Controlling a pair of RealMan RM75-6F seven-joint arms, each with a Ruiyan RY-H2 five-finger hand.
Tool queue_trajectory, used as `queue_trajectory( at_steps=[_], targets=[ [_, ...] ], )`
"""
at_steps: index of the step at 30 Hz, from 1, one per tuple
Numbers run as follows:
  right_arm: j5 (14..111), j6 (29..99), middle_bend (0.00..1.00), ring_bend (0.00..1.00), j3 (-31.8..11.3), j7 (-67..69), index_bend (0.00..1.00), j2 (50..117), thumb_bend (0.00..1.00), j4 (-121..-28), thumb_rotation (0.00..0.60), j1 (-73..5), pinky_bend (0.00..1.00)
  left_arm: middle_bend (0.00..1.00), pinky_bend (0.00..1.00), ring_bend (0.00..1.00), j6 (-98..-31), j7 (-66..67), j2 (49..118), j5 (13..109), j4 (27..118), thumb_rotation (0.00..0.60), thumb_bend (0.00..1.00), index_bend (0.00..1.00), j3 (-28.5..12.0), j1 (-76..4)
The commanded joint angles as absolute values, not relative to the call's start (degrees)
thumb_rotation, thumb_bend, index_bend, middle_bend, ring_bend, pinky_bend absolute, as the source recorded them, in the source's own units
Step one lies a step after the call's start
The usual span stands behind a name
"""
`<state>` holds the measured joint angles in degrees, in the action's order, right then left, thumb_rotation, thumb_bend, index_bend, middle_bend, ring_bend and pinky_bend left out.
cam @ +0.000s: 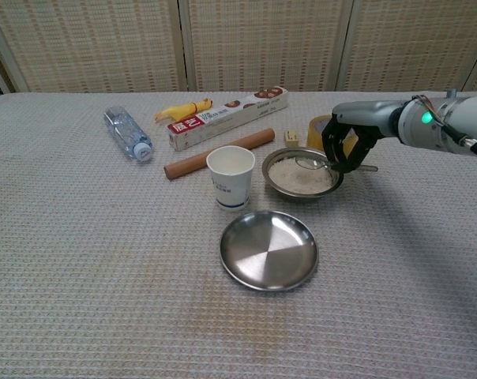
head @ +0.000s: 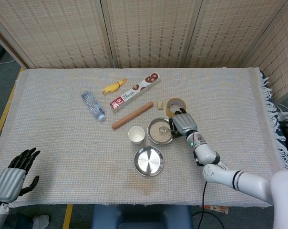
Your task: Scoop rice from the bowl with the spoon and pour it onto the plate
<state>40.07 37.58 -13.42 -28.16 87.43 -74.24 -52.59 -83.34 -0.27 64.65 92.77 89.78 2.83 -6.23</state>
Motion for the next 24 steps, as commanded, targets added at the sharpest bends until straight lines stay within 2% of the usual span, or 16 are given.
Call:
queue_trajectory(
  at_steps=[1, 13, 24],
  targets=[
    [40.6, 37.5, 0.59, 0.12, -13.0, -27.1, 0.95, 87.0, 0.35, -74.3, 0.600, -53.0, 0.00, 0.00, 0.15, 0.00, -83.2, -0.3, 64.7, 92.7, 89.7, 0.600, 0.41, 0.00, 2.8, -6.3],
    [42.0, 39.4, 0.59, 0.12, -12.8, -24.3, 0.95, 83.6, 0.35, -78.9, 0.600, -54.3, 0.00, 0.00, 0.15, 0.00, -83.0, -0.7, 64.6, 92.5, 89.7, 0.600, 0.40, 0.00, 2.8, -6.4],
    [37.6, 41.4, 0.59, 0.12, -12.9, -27.9, 0.95, 82.9, 0.35, -83.5, 0.600, -59.4, 0.00, 0.00, 0.15, 0.00, -83.8, -1.7, 64.0, 92.8, 89.8, 0.600, 0.40, 0.00, 2.8, -6.1]
  ],
)
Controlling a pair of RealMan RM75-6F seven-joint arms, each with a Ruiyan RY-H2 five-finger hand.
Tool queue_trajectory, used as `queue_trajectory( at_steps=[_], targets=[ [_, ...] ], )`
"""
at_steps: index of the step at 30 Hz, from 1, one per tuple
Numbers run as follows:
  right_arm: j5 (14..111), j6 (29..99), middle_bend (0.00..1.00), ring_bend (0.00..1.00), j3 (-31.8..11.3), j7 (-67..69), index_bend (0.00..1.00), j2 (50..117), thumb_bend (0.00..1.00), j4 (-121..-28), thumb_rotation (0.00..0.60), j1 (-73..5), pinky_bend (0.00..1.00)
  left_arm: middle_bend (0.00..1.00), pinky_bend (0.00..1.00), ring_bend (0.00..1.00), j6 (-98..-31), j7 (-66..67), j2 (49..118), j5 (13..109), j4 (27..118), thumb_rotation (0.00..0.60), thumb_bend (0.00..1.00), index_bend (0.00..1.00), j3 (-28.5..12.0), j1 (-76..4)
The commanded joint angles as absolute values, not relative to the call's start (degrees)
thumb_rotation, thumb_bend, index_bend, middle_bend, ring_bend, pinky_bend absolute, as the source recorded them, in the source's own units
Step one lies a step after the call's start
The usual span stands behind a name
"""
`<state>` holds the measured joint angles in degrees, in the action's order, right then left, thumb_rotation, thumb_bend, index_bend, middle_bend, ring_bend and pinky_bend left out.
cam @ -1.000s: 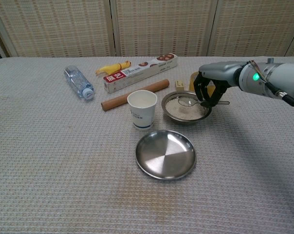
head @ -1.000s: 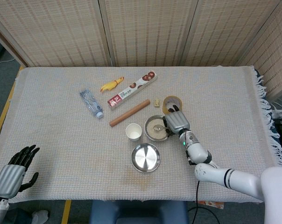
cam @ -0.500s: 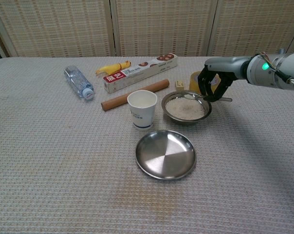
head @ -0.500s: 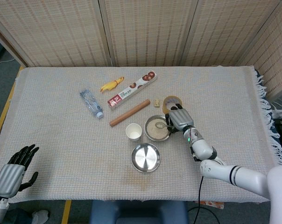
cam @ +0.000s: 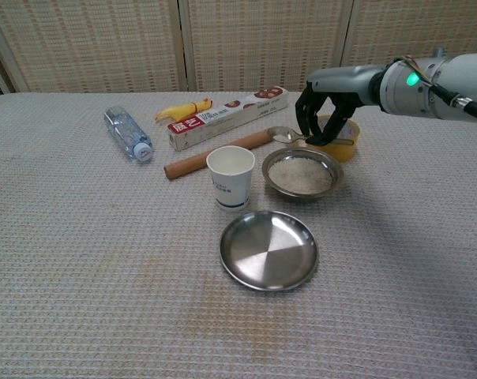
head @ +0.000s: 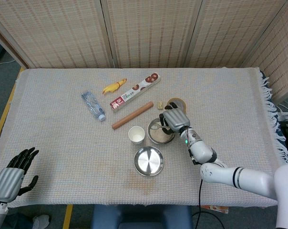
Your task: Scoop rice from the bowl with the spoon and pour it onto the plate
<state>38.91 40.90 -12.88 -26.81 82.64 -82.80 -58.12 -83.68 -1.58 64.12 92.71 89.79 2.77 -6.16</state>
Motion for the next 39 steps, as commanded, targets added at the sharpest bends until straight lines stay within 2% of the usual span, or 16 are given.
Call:
queue_trajectory(
  at_steps=[1, 9, 19, 23, 25, 34, 39],
  targets=[
    [36.7, 41.6, 0.59, 0.12, -12.9, -28.5, 0.95, 83.1, 0.35, -83.6, 0.600, -60.2, 0.00, 0.00, 0.16, 0.00, -84.1, -1.9, 63.9, 92.9, 89.9, 0.600, 0.40, 0.00, 2.8, -6.0],
    [32.2, 44.6, 0.59, 0.12, -11.8, -34.3, 0.95, 86.9, 0.35, -82.7, 0.600, -65.8, 0.00, 0.00, 0.16, 0.00, -84.6, -3.1, 63.4, 93.3, 89.8, 0.600, 0.40, 0.00, 2.9, -5.9],
    [33.7, 54.6, 0.59, 0.12, -6.8, -49.8, 0.95, 92.1, 0.35, -81.8, 0.600, -71.2, 0.00, 0.00, 0.16, 0.00, -83.8, -3.2, 63.4, 93.4, 89.5, 0.600, 0.41, 0.00, 3.1, -6.2],
    [40.7, 63.0, 0.59, 0.12, -1.1, -62.7, 0.95, 96.3, 0.35, -79.6, 0.600, -72.9, 0.00, 0.00, 0.16, 0.00, -83.4, -3.3, 63.5, 93.8, 89.7, 0.600, 0.41, 0.00, 3.4, -6.3],
    [43.2, 65.5, 0.59, 0.12, -0.4, -64.9, 0.95, 98.4, 0.35, -78.2, 0.600, -72.6, 0.00, 0.00, 0.16, 0.00, -83.5, -3.2, 63.5, 94.0, 89.8, 0.600, 0.41, 0.00, 3.5, -6.3],
    [52.0, 68.3, 0.59, 0.12, 2.7, -80.2, 0.93, 99.6, 0.36, -79.1, 0.600, -74.6, 0.00, 0.00, 0.16, 0.00, -82.4, -3.4, 63.3, 92.3, 89.8, 0.600, 0.41, 0.00, 3.1, -6.4],
    [53.2, 68.8, 0.59, 0.12, 3.8, -86.2, 0.93, 98.8, 0.36, -81.3, 0.600, -74.1, 0.00, 0.00, 0.16, 0.00, -82.8, -3.4, 63.3, 92.4, 89.9, 0.600, 0.41, 0.00, 3.1, -6.3]
  ],
)
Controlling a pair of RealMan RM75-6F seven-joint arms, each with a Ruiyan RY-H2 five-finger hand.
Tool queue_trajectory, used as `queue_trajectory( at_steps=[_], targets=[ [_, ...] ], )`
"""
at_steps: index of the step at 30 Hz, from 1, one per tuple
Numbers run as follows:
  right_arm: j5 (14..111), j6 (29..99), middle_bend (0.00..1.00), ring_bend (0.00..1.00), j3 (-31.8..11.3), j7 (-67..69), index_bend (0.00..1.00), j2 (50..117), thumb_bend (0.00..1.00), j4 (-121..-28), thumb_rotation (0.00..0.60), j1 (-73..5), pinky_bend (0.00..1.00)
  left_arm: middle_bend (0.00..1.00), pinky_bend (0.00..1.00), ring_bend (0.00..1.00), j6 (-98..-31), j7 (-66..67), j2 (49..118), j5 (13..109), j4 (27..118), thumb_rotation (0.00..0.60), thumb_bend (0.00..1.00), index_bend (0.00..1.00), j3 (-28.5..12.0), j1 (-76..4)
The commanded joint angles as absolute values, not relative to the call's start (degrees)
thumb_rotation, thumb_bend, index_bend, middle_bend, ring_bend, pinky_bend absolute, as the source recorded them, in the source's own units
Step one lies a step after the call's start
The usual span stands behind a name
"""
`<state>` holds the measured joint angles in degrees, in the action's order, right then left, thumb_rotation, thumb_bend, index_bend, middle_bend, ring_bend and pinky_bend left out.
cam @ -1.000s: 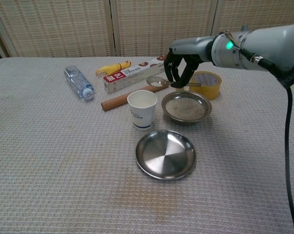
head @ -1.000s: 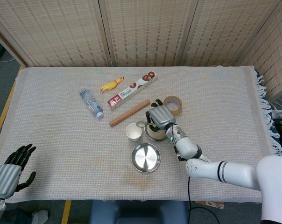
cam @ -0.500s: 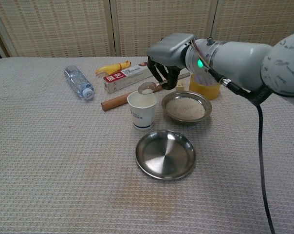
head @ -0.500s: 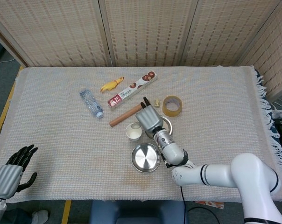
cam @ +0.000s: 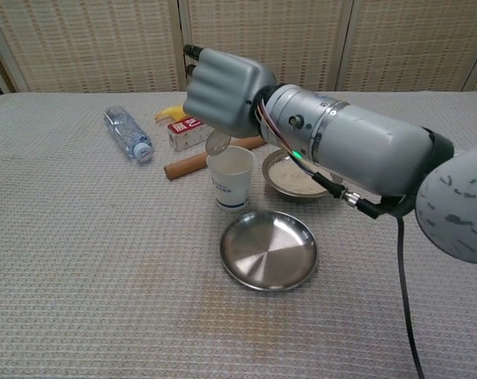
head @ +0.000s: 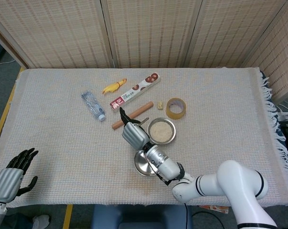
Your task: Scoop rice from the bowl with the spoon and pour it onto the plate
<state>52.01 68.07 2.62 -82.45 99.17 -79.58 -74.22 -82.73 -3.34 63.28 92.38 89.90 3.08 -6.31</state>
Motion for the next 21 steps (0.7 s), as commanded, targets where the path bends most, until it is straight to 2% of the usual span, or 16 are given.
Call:
queue_trajectory(
  at_steps=[1, 12, 15, 17, 19, 21],
  targets=[
    [52.9, 68.8, 0.59, 0.12, 3.9, -87.8, 0.93, 98.5, 0.36, -81.9, 0.600, -73.9, 0.00, 0.00, 0.16, 0.00, -82.9, -3.5, 63.2, 92.5, 89.9, 0.600, 0.41, 0.00, 3.1, -6.2],
    [52.7, 70.5, 0.59, 0.12, 4.5, -97.3, 0.93, 97.4, 0.36, -86.0, 0.600, -72.4, 0.00, 0.00, 0.16, 0.00, -83.7, -3.6, 63.0, 93.4, 90.1, 0.600, 0.41, 0.00, 3.4, -5.9],
    [55.0, 73.7, 0.59, 0.12, 3.7, -93.2, 0.91, 95.7, 0.36, -89.0, 0.600, -70.0, 0.00, 0.00, 0.16, 0.00, -84.3, -3.9, 62.8, 93.7, 90.0, 0.600, 0.41, 0.00, 3.5, -5.7],
    [58.1, 75.5, 0.59, 0.12, 3.7, -87.9, 0.86, 93.1, 0.36, -92.2, 0.600, -67.9, 0.00, 0.00, 0.16, 0.00, -84.6, -4.0, 62.8, 93.8, 89.9, 0.600, 0.41, 0.00, 3.5, -5.5],
    [63.2, 77.6, 0.59, 0.12, 4.9, -82.1, 0.82, 89.9, 0.36, -95.2, 0.600, -65.6, 0.00, 0.00, 0.16, 0.00, -84.7, -4.2, 62.8, 93.8, 89.7, 0.600, 0.41, 0.00, 3.6, -5.4],
    [66.1, 79.2, 0.59, 0.12, 6.1, -77.7, 0.81, 87.5, 0.36, -98.7, 0.600, -63.2, 0.00, 0.00, 0.16, 0.00, -84.7, -4.3, 62.8, 93.8, 89.6, 0.600, 0.41, 0.00, 3.6, -5.4]
  ],
)
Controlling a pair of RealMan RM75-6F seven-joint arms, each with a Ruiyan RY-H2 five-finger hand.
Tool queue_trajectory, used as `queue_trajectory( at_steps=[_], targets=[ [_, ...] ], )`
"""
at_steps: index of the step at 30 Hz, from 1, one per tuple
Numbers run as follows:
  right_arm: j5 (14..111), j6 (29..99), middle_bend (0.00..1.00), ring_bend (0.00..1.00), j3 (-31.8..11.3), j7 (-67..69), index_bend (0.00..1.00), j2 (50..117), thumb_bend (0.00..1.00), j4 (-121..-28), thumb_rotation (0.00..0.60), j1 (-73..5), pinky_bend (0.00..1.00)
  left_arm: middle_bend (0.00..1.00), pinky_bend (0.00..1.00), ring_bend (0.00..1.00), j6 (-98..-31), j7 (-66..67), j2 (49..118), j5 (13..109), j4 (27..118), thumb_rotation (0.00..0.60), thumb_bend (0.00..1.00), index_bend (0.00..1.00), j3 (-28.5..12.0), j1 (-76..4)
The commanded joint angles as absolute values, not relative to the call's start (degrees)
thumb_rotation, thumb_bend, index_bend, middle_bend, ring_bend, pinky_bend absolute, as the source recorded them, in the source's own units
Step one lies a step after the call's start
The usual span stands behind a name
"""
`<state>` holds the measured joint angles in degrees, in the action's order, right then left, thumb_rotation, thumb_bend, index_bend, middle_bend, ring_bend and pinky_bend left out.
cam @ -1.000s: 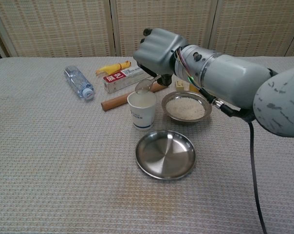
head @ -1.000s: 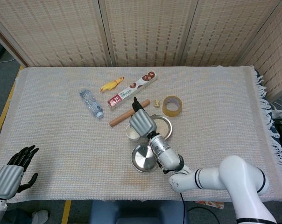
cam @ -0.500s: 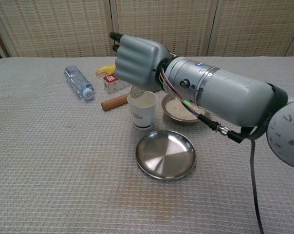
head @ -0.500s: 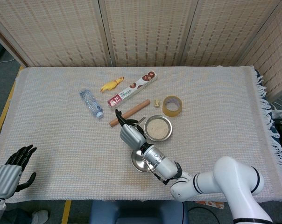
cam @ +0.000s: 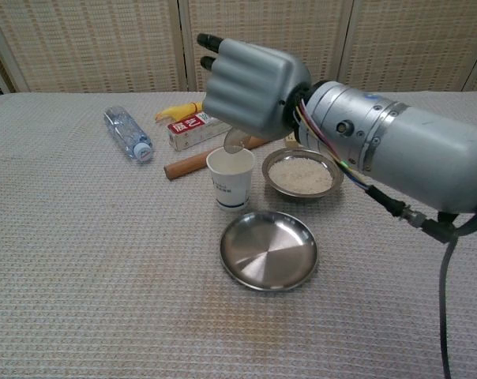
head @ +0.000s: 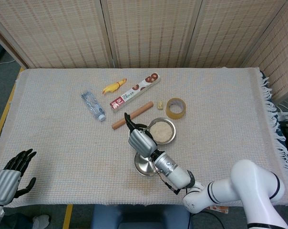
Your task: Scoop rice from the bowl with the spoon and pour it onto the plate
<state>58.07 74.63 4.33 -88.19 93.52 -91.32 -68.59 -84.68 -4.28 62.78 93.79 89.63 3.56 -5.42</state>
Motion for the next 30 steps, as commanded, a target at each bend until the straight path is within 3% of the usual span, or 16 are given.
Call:
queue_trajectory(
  at_steps=[1, 6, 11, 26, 29, 30],
  targets=[
    [66.6, 79.9, 0.59, 0.11, 6.7, -74.7, 0.81, 86.2, 0.36, -101.5, 0.600, -61.4, 0.00, 0.00, 0.16, 0.00, -84.5, -4.2, 62.8, 93.7, 89.5, 0.600, 0.41, 0.00, 3.5, -5.5],
    [66.2, 77.8, 0.59, 0.11, 9.1, -63.9, 0.80, 83.4, 0.36, -109.8, 0.600, -56.1, 0.00, 0.00, 0.16, 0.00, -83.4, -3.7, 63.2, 93.4, 89.6, 0.600, 0.41, 0.00, 3.4, -6.0],
    [74.4, 77.4, 0.58, 0.10, 11.7, -59.1, 0.77, 88.0, 0.35, -101.1, 0.600, -52.0, 0.00, 0.00, 0.16, 0.01, -83.7, -2.5, 63.3, 94.7, 90.4, 0.600, 0.41, 0.00, 3.8, -6.1],
    [75.0, 71.0, 0.58, 0.09, 6.7, -55.0, 0.75, 102.1, 0.35, -84.1, 0.600, -46.1, 0.00, 0.00, 0.16, 0.01, -84.8, -3.8, 62.8, 95.8, 90.3, 0.600, 0.41, 0.00, 4.3, -5.8],
    [74.8, 70.1, 0.54, 0.08, 6.1, -56.5, 0.67, 103.3, 0.35, -82.9, 0.600, -45.4, 0.00, 0.00, 0.16, 0.01, -85.0, -4.0, 62.7, 96.0, 90.2, 0.600, 0.41, 0.00, 4.4, -5.7],
    [74.8, 69.9, 0.52, 0.07, 5.8, -56.6, 0.60, 103.5, 0.35, -82.7, 0.600, -45.2, 0.00, 0.00, 0.16, 0.01, -85.1, -4.1, 62.7, 96.1, 90.2, 0.600, 0.41, 0.00, 4.4, -5.7]
  ],
)
